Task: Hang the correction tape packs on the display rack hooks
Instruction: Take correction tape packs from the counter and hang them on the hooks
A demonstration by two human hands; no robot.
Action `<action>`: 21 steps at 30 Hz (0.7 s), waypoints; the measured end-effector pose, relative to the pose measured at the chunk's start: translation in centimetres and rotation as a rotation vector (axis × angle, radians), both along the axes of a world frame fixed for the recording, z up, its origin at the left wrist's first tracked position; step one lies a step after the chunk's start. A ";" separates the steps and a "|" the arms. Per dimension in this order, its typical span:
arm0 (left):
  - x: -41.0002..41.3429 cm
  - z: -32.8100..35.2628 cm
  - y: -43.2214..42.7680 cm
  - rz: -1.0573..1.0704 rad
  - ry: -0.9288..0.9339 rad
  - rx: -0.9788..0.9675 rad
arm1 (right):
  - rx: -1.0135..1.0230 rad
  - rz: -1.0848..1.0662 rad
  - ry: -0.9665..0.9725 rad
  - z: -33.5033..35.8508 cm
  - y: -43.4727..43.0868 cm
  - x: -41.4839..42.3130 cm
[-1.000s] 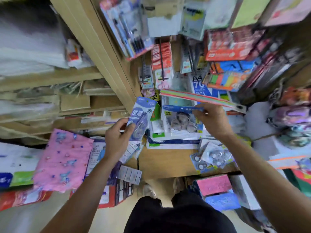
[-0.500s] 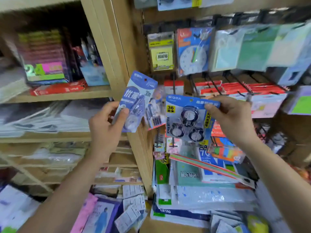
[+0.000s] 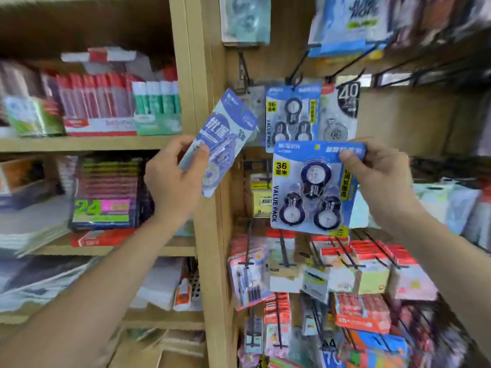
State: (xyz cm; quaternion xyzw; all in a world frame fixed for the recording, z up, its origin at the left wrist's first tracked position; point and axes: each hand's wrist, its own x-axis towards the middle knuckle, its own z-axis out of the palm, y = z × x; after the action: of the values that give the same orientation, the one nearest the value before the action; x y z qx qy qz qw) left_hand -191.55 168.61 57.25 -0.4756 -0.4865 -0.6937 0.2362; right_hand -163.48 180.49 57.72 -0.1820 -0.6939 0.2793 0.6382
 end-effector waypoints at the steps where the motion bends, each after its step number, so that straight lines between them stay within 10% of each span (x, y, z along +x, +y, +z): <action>1: -0.1 1.2 0.4 0.003 0.008 0.020 | 0.015 -0.027 -0.009 1.4 0.2 -0.3; 21: -4.4 8.8 8.1 0.226 0.507 0.301 | -0.002 -0.262 -0.035 11.6 6.4 -4.4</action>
State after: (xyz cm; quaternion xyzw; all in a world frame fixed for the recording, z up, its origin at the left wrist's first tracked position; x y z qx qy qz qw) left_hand -196.00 176.70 66.03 -0.5361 -0.3539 -0.5866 0.4932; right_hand -167.89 186.85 69.31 -0.2766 -0.6748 0.1911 0.6569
